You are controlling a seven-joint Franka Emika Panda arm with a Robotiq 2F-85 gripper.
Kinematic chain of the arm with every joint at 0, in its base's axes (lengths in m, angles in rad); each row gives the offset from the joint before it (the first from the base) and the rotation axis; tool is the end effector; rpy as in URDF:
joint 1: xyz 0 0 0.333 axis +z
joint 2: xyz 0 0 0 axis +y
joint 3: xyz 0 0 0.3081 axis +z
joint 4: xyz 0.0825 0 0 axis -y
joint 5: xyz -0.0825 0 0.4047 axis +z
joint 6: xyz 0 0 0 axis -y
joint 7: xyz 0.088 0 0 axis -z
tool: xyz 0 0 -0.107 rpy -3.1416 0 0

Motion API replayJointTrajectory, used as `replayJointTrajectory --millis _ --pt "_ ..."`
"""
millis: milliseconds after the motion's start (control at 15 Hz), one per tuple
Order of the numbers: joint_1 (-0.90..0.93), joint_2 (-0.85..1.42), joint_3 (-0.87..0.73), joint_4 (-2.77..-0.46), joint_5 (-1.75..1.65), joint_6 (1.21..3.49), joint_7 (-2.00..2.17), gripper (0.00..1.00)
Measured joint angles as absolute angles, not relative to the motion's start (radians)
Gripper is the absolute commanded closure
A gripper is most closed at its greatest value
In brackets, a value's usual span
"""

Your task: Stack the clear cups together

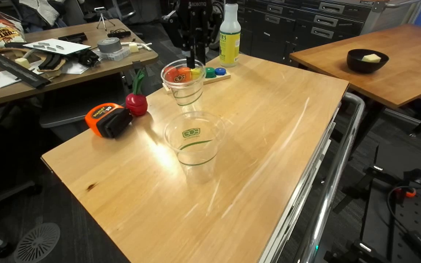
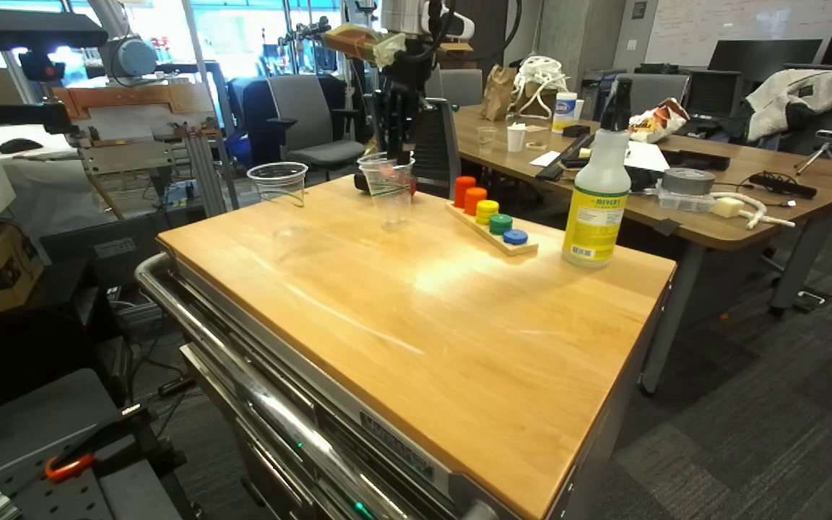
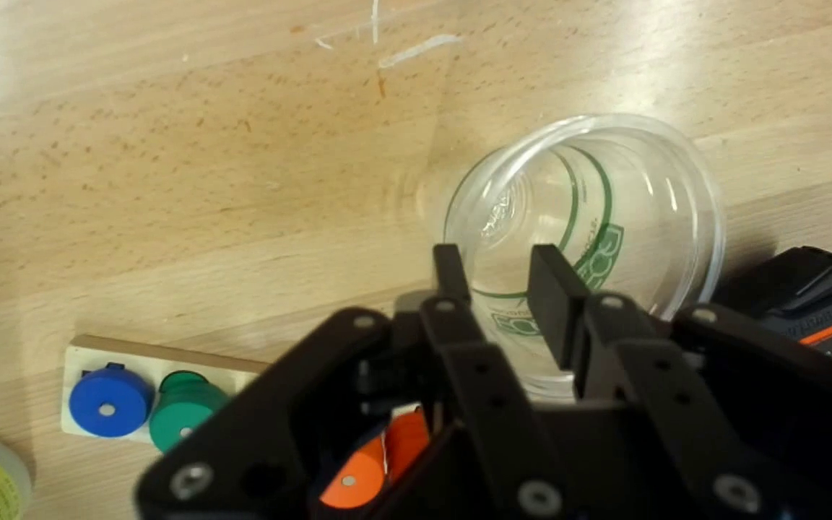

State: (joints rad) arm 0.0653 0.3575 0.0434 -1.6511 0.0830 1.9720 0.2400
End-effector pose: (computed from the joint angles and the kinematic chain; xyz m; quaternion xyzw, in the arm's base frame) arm 0.6665 0.0754 0.3862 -0.9953 0.0836 0.0258 0.0417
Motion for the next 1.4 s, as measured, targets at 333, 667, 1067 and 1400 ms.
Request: replayJointTrajectory --millis 333,667,1067,1400 --pt "0.065 0.333 0.041 -1.669 0.050 2.007 0.235 0.02" --pt "0.065 0.311 0.035 -1.709 0.004 2.032 0.235 0.00" --pt "0.066 0.322 0.035 -1.749 -0.016 2.034 0.235 0.00" --pt "0.068 0.356 0.035 -1.746 -0.015 2.066 0.252 0.34"
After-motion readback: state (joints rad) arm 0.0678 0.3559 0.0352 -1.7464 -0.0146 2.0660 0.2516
